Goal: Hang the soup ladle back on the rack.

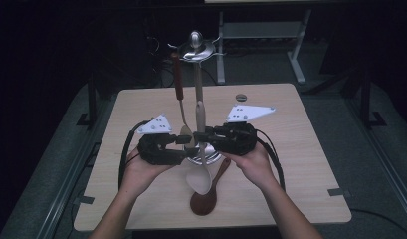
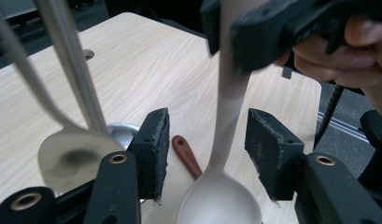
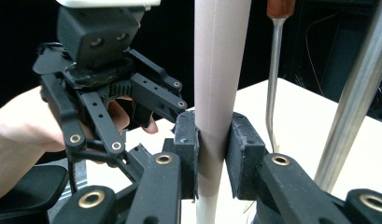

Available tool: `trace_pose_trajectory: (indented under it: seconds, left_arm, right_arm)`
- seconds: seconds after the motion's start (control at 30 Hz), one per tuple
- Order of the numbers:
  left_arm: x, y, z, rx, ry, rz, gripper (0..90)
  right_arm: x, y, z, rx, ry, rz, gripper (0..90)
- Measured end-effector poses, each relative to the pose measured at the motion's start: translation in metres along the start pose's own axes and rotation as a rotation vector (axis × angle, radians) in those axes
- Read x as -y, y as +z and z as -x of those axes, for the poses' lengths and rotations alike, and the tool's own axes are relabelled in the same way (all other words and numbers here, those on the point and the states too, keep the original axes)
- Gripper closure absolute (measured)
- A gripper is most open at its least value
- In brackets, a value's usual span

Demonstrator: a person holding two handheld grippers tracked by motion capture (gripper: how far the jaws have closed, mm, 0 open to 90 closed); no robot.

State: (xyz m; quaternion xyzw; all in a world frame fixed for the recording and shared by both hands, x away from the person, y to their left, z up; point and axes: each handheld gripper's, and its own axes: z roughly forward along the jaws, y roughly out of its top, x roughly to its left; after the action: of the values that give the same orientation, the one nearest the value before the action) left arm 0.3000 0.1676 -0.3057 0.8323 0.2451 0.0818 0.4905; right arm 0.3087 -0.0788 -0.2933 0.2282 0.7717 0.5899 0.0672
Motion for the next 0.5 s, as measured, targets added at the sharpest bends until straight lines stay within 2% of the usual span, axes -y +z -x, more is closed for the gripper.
trace_pose_trajectory:
  seconds: [0.2, 0.23, 0.33, 0.5]
  left_arm:
    - [0.016, -0.013, -0.008, -0.015, 0.002, -0.045, 42.4]
    - [0.02, -0.015, -0.01, -0.014, -0.012, -0.05, 41.3]
    - [0.031, -0.019, -0.018, -0.01, -0.016, -0.079, 39.0]
    - [0.054, -0.022, -0.03, -0.018, -0.048, -0.12, 36.9]
  right_arm:
    - [-0.001, -0.003, 0.005, -0.031, 0.012, 0.018, 75.6]
    - [-0.001, -0.003, 0.006, -0.034, 0.007, 0.018, 75.6]
    - [-0.002, -0.004, 0.008, -0.046, -0.008, 0.021, 75.5]
    - [-0.006, -0.005, 0.015, -0.075, -0.026, 0.02, 75.5]
